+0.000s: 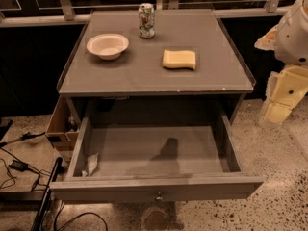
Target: Place sponge into top drawer
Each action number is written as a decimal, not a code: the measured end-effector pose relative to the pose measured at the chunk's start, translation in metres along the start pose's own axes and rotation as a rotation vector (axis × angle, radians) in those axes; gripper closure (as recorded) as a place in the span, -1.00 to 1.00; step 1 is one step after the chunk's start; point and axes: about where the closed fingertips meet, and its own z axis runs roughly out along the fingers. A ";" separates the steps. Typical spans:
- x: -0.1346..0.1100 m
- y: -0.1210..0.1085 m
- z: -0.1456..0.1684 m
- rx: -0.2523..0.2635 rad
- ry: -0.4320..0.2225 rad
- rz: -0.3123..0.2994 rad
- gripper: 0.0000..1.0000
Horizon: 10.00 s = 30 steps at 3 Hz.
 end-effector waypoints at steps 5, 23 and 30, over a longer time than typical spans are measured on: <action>-0.040 -0.133 0.052 0.169 -0.284 0.128 -1.00; -0.147 -0.180 0.191 -0.017 -0.583 0.246 1.00; -0.100 0.042 0.226 -0.205 -0.711 0.149 1.00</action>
Offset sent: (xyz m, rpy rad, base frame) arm 0.0388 -0.0022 0.0028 0.0782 -0.1274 -0.0651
